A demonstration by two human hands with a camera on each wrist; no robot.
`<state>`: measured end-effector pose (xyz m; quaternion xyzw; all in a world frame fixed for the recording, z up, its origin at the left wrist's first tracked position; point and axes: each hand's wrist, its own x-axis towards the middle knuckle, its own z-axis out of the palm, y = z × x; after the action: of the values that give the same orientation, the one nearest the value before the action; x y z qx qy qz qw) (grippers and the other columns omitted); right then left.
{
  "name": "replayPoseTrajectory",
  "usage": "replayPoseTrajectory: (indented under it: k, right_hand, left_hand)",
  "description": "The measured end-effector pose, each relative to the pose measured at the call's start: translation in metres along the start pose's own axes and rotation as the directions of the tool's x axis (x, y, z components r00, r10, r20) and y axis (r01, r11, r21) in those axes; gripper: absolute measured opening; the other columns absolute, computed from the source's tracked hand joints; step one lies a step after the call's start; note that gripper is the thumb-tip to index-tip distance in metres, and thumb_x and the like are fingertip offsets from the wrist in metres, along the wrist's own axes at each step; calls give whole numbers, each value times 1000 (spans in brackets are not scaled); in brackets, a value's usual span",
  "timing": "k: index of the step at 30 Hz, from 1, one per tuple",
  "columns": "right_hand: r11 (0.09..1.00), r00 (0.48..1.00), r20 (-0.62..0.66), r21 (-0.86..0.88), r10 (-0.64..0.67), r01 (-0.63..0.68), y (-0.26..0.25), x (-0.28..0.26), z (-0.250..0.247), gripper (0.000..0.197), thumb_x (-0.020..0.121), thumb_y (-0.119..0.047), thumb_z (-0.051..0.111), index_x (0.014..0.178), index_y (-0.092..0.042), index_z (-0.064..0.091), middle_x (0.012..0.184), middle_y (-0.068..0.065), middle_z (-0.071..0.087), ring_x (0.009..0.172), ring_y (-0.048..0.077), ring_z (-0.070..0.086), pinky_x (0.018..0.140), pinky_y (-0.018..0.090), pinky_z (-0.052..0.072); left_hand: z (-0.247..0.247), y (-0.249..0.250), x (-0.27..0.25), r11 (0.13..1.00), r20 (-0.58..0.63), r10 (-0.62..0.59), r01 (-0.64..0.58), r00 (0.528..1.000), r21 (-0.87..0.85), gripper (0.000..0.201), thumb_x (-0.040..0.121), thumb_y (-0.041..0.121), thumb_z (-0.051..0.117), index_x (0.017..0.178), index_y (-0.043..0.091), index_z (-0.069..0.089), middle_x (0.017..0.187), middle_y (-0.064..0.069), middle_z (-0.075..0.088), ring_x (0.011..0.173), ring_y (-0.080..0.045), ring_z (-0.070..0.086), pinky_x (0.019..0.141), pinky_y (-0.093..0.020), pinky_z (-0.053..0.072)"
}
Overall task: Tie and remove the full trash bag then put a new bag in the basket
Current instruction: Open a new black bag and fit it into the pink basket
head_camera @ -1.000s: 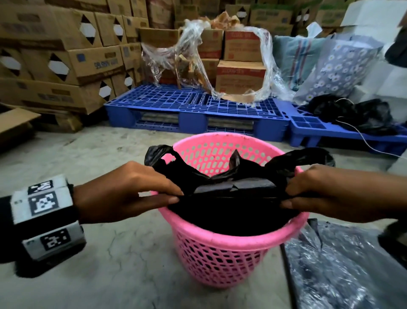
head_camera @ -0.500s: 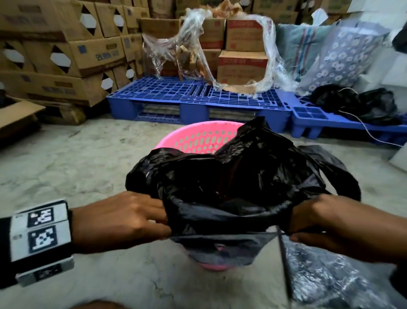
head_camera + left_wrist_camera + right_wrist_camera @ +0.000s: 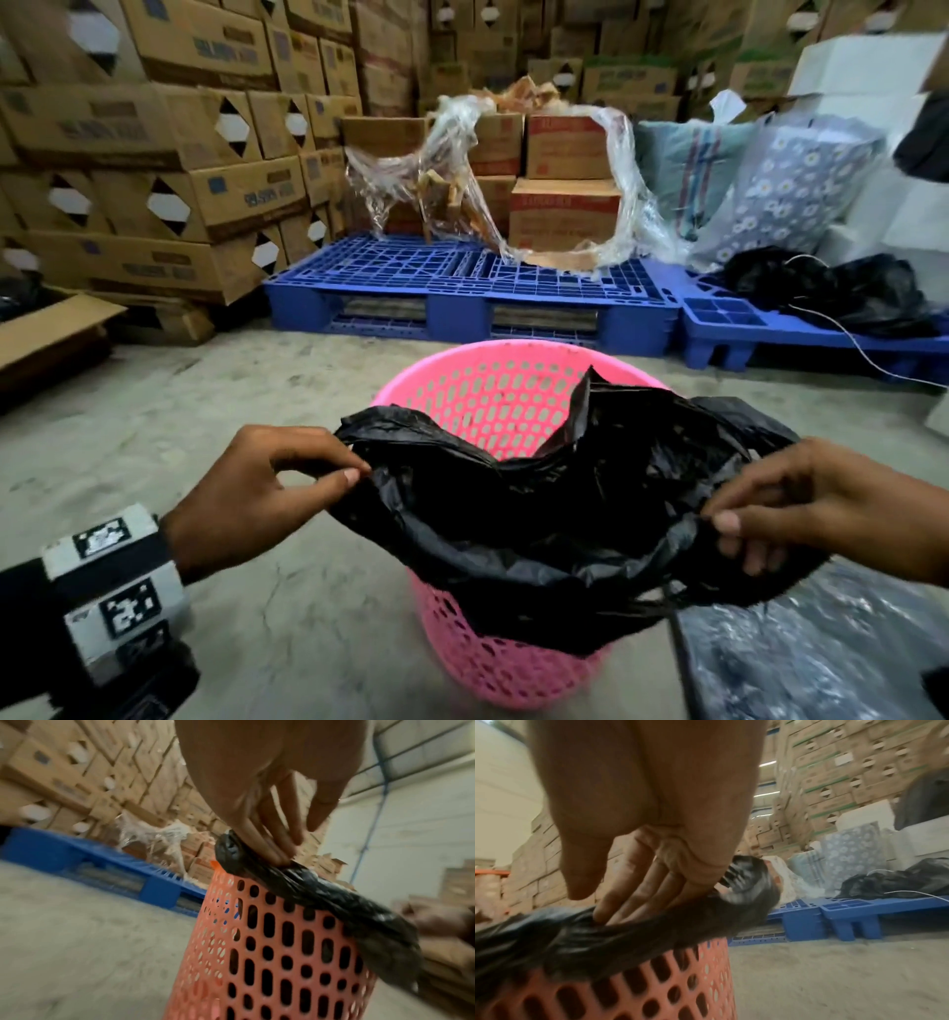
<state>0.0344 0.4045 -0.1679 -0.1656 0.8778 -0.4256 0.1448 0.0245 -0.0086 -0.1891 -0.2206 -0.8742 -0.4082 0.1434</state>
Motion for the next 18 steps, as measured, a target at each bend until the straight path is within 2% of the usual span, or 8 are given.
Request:
replayPoseTrajectory:
  k: [2,5,7,8,11,14,16,18]
  right_hand:
    - [998,991,-133,-68,4,-13,1,3,-6,70,39,-80,70,74,-20,75,69,8,76,58,15,71,55,24,58]
    - [972,973,-229,-217,42,-93,2,7,-6,70,46,-87,53,67,-22,71,64,2,74,51,7,64,55,30,53]
    - [952,964,-258,-269,71,-142,3,10,-4,65,54,-76,51,67,-15,68,62,10,69,51,13,59,56,37,51]
    - [951,960,-272,-270,73,-149,4,11,-4,62,57,-72,52,68,-13,66,62,13,67,54,19,59,58,41,52]
    - [956,939,-336,-246,69,-159,4,18,-2,59,62,-70,51,70,-13,63,64,12,67,61,25,64,66,50,56]
    - [951,903,-426,-252,57,-179,14,29,-5,87,53,-92,40,64,-7,61,61,17,65,56,27,65,60,50,56]
    - [958,871,-485,-207,76,-199,24,37,-8,84,54,-88,43,61,-7,63,60,15,68,56,26,67,60,50,59]
    - [963,844,-530,-178,79,-202,28,45,-9,61,66,-69,57,60,-9,65,60,12,69,56,26,68,61,51,59]
  left_hand:
    - [3,2,-4,975,56,98,-108,994,193,29,74,38,58,82,16,75,75,9,72,70,-6,67,63,-19,51]
    - [11,-2,1,973,-28,-80,84,996,215,17,77,37,60,79,23,70,73,7,71,72,-5,66,63,-18,51]
    - [13,-8,11,956,-88,-249,259,965,138,2,79,26,68,78,24,67,72,3,72,68,-8,67,68,-25,54]
    - [14,-11,17,940,-82,-308,316,948,128,5,79,24,69,83,22,68,76,4,72,69,-10,69,72,-30,56]
    - [17,-15,31,909,-39,-385,386,922,155,23,78,27,70,98,15,68,91,0,73,78,-15,71,81,-36,55]
    - [21,-19,42,903,-28,-399,398,917,162,22,77,33,70,92,17,68,91,-1,72,77,-18,71,83,-41,55]
    - [24,-21,48,892,-22,-418,415,908,179,24,76,36,69,94,20,68,90,-3,71,79,-20,69,82,-42,54]
    - [26,-23,54,881,-7,-436,429,900,198,27,76,39,68,96,21,66,90,-4,68,79,-22,68,79,-42,55]
